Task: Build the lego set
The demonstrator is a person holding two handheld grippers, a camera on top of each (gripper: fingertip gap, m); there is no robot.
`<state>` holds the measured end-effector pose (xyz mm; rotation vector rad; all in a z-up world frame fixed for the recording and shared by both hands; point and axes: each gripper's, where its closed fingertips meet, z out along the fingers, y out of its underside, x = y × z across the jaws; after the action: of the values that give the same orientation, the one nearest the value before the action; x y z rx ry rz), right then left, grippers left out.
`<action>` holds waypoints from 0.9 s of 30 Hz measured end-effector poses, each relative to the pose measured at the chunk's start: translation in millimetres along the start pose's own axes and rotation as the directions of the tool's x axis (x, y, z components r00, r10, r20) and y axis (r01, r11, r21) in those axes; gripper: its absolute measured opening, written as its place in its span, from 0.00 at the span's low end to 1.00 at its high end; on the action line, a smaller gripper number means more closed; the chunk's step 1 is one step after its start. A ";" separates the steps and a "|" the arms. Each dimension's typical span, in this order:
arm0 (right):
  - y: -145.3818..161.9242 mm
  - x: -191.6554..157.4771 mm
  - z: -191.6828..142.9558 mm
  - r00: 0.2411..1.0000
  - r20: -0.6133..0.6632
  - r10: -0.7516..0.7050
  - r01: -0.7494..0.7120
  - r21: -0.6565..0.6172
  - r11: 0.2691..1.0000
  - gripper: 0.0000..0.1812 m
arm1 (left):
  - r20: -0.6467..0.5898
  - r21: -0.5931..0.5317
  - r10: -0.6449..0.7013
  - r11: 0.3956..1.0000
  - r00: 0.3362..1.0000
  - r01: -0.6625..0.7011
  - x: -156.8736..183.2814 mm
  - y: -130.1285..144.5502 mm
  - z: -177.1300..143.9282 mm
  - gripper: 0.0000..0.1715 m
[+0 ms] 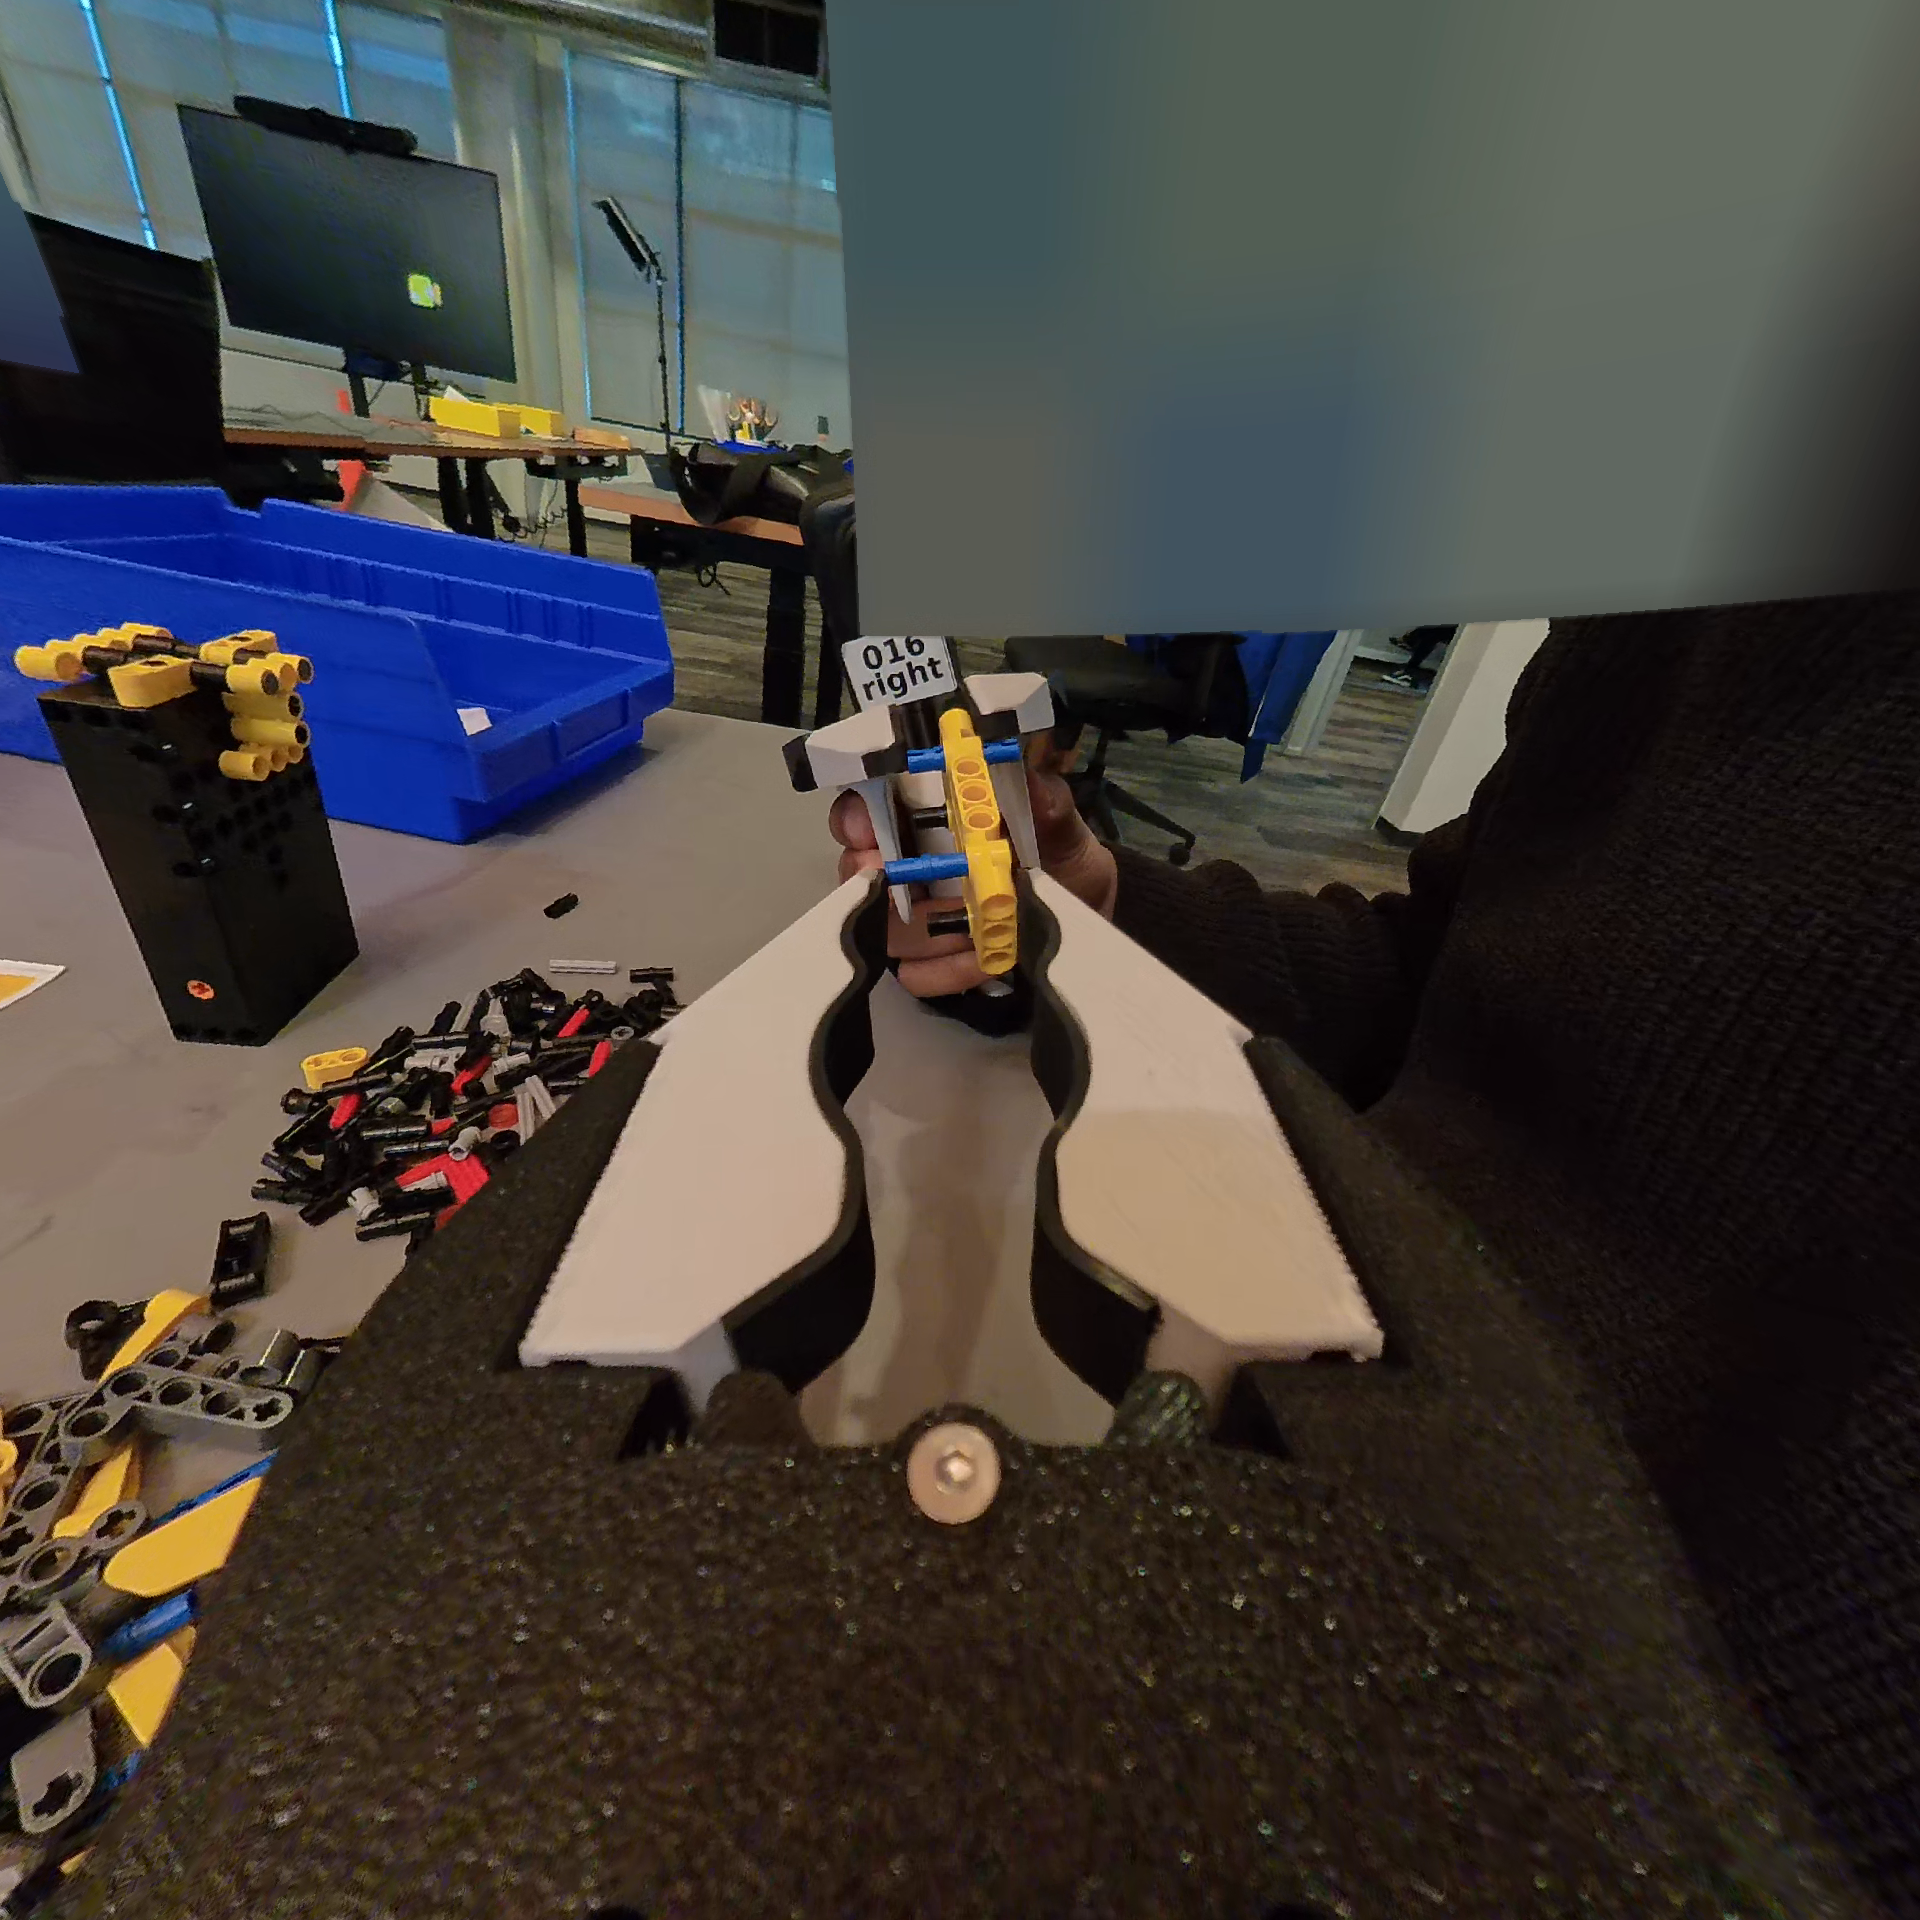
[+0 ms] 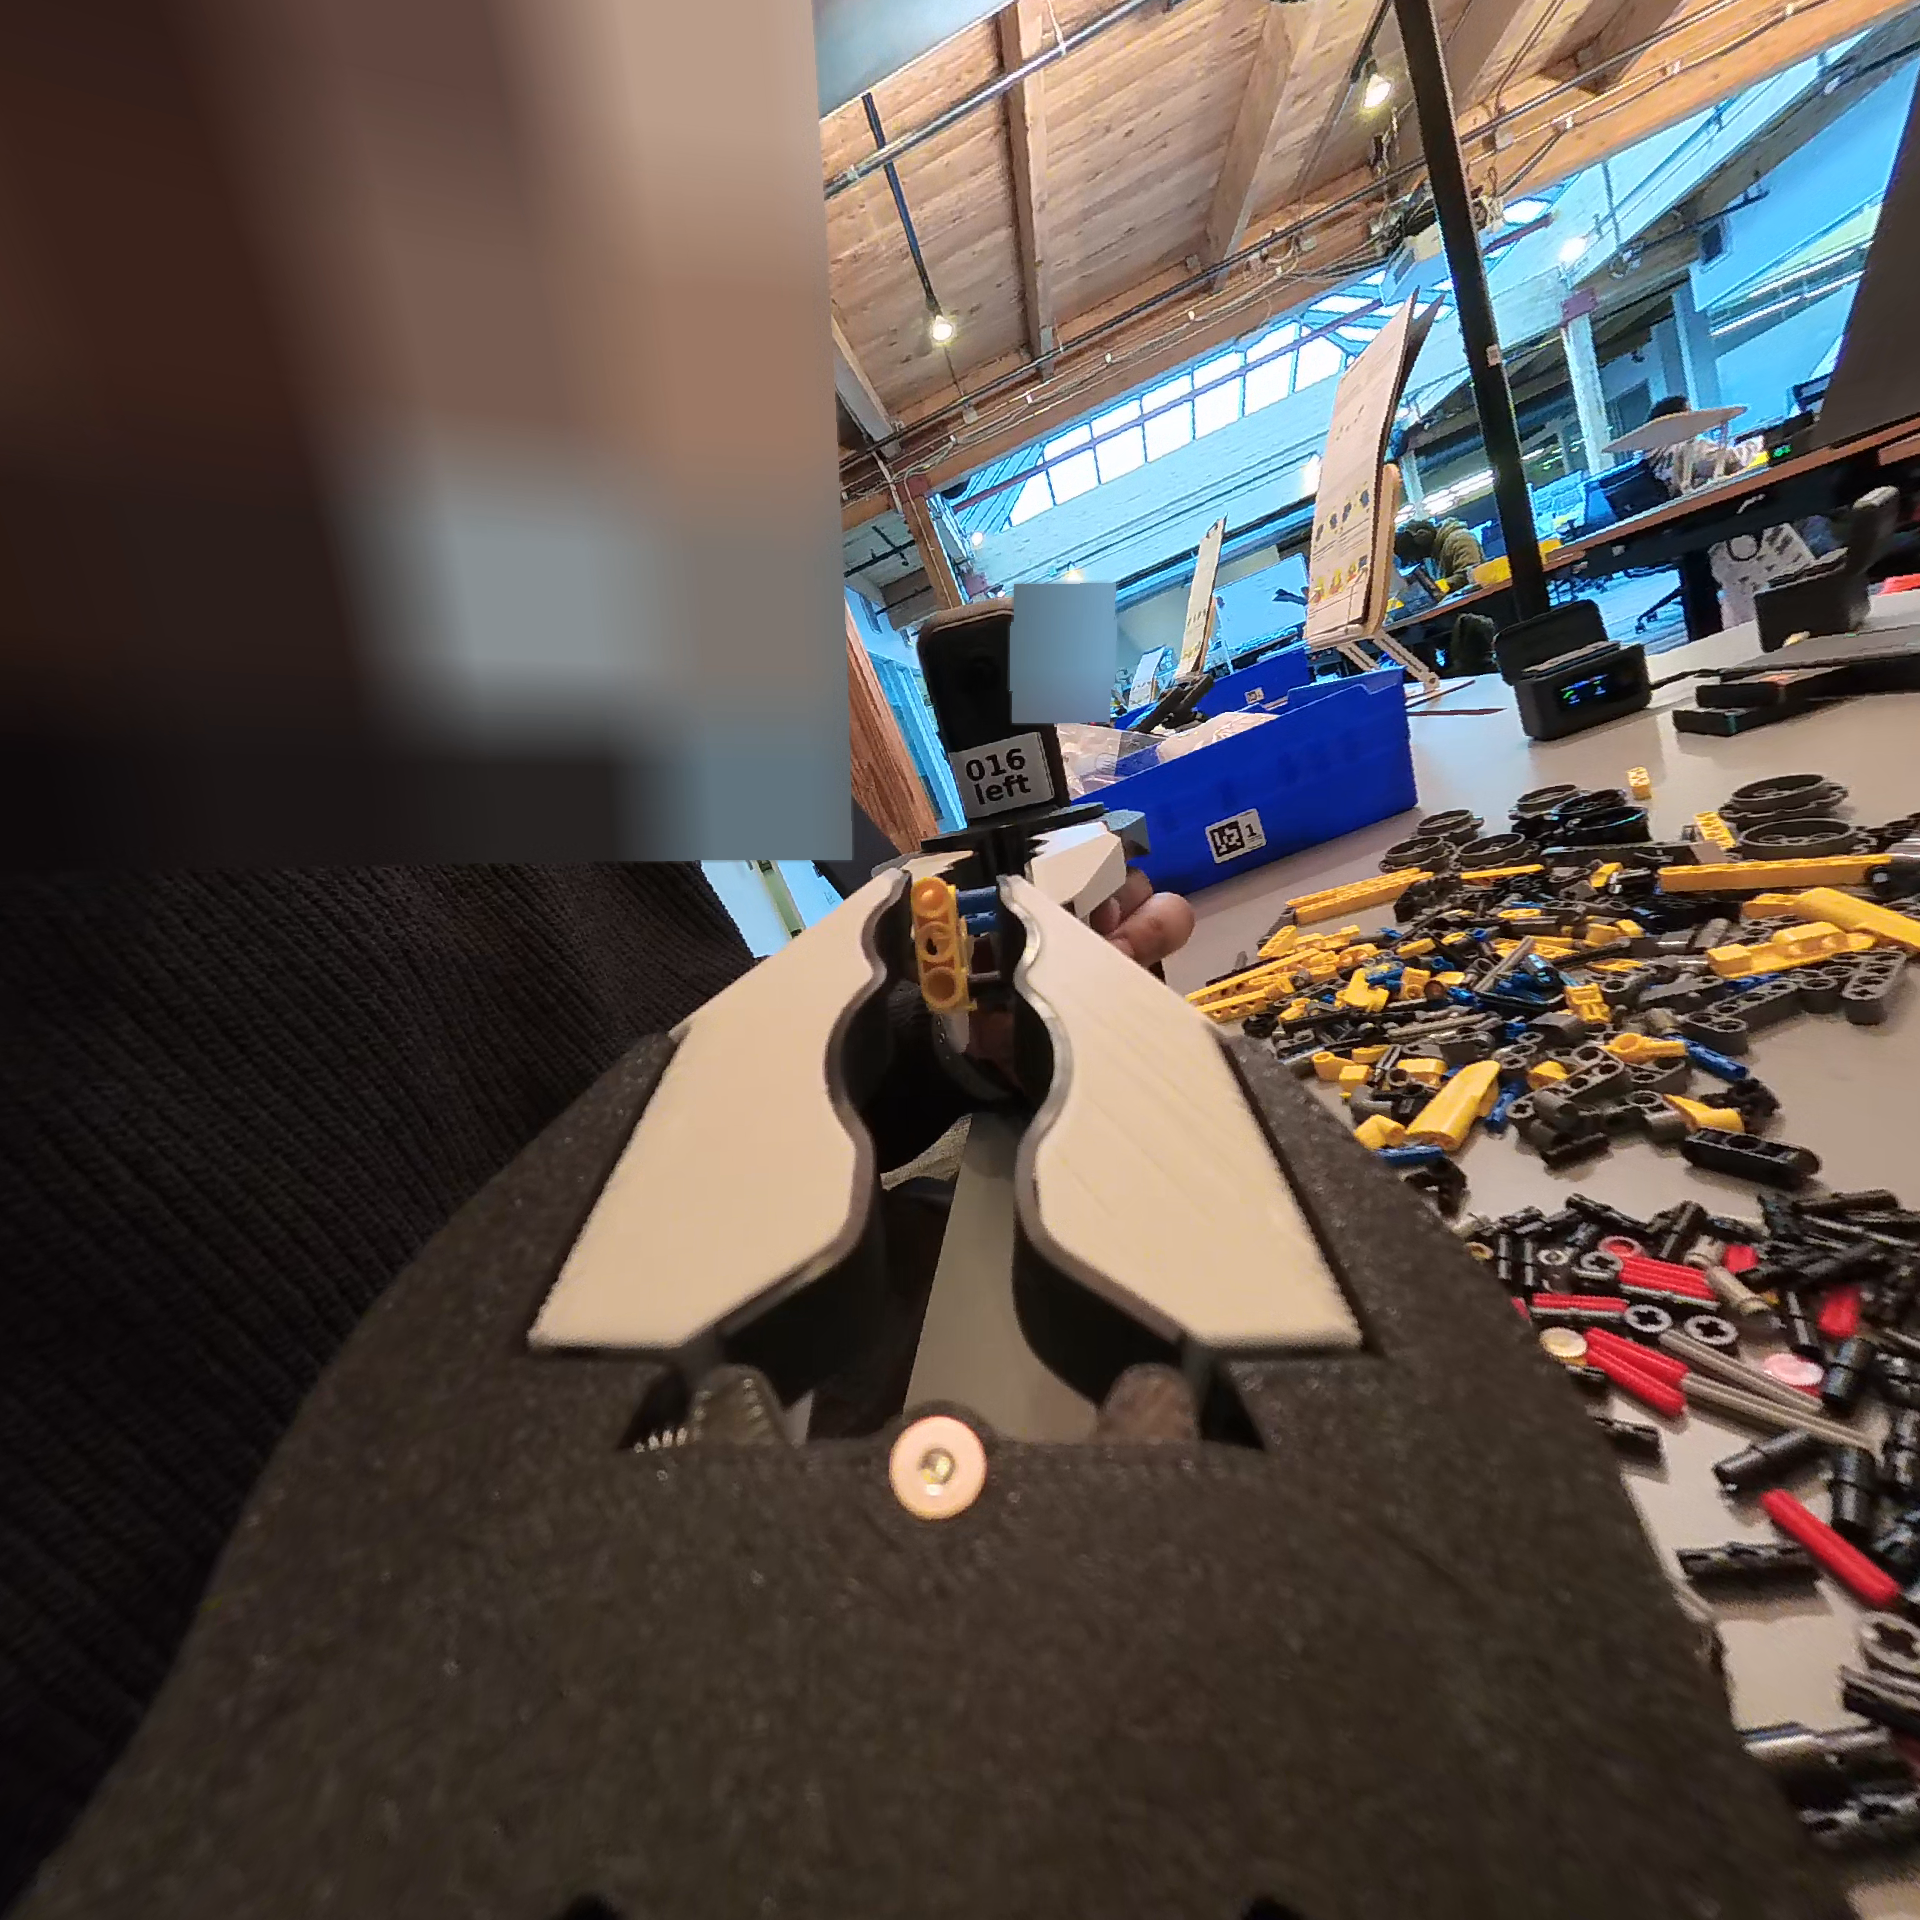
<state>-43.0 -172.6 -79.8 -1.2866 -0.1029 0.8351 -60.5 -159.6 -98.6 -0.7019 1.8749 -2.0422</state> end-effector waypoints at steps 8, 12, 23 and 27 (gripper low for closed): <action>-0.7 2.7 -0.5 1.000 -0.010 0.014 -0.014 0.005 1.000 0.08 | 0.005 -0.013 0.014 1.000 1.000 -0.014 0.4 1.8 1.4 0.10; -1.1 2.5 -0.7 1.000 -0.008 0.013 -0.013 0.007 1.000 0.08 | 0.002 -0.012 0.010 1.000 1.000 -0.010 0.3 1.7 1.5 0.10; -2.1 1.7 -1.3 1.000 0.001 0.016 -0.016 0.013 1.000 0.08 | 0.002 -0.014 0.028 1.000 1.000 -0.028 1.1 1.7 2.6 0.09; -2.2 2.9 -1.4 1.000 -0.006 0.018 -0.018 0.014 1.000 0.08 | 0.004 -0.012 0.017 1.000 1.000 -0.017 0.1 1.7 2.6 0.09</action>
<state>-39.2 -172.1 -79.4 -1.2788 -0.0810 0.8465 -59.4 -162.0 -100.2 -0.6903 1.8862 -2.0190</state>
